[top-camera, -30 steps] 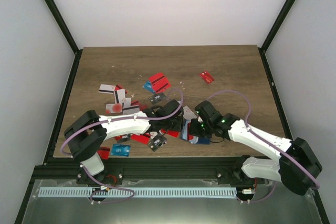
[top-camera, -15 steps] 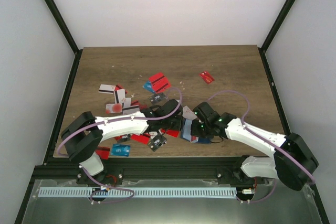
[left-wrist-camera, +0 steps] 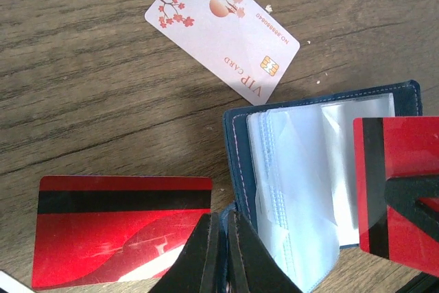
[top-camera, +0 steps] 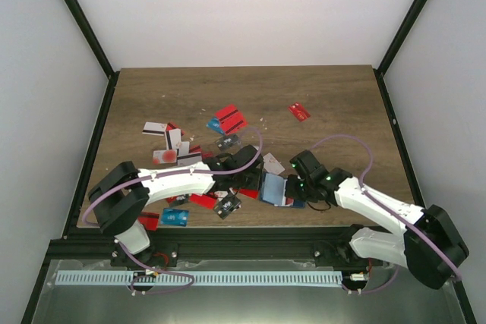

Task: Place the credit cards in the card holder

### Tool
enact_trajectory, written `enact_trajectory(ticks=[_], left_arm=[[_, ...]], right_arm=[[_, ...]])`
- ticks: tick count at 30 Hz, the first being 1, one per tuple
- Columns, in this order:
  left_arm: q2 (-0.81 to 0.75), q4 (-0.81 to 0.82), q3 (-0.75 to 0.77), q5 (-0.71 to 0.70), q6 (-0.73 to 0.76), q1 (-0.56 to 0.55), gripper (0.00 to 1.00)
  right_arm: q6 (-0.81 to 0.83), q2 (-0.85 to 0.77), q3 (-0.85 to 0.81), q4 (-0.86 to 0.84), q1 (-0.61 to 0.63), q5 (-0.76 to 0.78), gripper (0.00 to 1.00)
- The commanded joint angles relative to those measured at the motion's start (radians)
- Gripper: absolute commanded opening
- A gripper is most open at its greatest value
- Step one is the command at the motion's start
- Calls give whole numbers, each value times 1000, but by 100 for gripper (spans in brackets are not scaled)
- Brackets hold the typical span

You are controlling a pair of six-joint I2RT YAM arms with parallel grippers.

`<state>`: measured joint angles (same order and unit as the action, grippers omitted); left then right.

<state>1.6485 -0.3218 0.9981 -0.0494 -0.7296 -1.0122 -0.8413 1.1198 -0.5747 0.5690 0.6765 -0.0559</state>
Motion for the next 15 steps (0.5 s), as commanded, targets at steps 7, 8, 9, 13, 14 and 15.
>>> enact_trajectory(ticks=[7,8,9,13,14,15], left_arm=[[35,-3,-9,-22,4,-4,4],[39,-3,-9,-25,4,-4,4],[46,-2,-9,-29,5,-4,4],[75,4,-9,-32,10,-4,4],[80,6,-9,-32,12,-3,4],[86,8,-9,-32,13,-4,4]], right_arm=[[91,-47,75,-200,-87,-74,1],[99,-50,84,-218,-97,-78,1],[106,-54,93,-233,-106,-85,1],[135,-76,131,-309,-135,-127,1],[140,-84,142,-328,-142,-137,1],[146,-97,154,-348,-148,-158,1]])
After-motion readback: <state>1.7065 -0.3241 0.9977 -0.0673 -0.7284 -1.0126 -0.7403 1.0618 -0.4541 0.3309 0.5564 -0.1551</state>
